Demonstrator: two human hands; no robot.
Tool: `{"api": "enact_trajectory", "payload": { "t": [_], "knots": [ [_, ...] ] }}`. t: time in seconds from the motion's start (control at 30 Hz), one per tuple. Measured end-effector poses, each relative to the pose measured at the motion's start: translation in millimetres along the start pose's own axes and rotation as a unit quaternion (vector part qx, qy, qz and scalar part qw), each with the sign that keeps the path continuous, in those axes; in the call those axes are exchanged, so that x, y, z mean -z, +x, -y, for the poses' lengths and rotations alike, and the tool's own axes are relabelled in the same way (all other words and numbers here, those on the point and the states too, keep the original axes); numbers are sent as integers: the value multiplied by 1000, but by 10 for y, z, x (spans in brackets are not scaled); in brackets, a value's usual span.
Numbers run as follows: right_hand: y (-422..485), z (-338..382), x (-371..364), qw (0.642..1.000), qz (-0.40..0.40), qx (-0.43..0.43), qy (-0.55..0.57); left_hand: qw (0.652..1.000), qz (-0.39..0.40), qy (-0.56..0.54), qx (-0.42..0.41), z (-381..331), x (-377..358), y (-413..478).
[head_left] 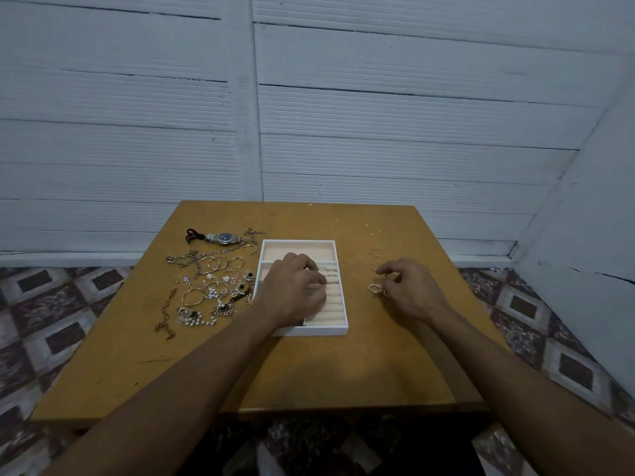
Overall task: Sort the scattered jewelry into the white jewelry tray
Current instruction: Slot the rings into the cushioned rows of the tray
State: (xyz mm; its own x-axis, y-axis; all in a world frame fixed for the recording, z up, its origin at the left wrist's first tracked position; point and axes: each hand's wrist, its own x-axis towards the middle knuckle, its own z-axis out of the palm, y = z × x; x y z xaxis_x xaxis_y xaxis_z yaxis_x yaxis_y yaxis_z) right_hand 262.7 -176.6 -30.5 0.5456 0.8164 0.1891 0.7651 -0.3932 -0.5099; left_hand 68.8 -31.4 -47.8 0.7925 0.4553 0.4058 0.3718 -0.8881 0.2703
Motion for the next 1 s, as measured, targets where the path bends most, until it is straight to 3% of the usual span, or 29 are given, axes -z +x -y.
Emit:
{"api": "enact_trajectory", "payload": {
  "t": [0.13,0.23,0.53,1.0],
  "knots": [
    [-11,-115,81,1000,7,-23,9,1000,-10,-18,7,-201,-99,216],
    [-29,-198,130,999,29,-42,7,999,26,-3,23,-387,-160,388],
    [-98,-437,260,997,43,-62,-6,981,110,40,153,-713,-515,825],
    [-45,-581,309,996,61,-60,-13,973,99,90,186,-853,-721,1018]
  ]
}}
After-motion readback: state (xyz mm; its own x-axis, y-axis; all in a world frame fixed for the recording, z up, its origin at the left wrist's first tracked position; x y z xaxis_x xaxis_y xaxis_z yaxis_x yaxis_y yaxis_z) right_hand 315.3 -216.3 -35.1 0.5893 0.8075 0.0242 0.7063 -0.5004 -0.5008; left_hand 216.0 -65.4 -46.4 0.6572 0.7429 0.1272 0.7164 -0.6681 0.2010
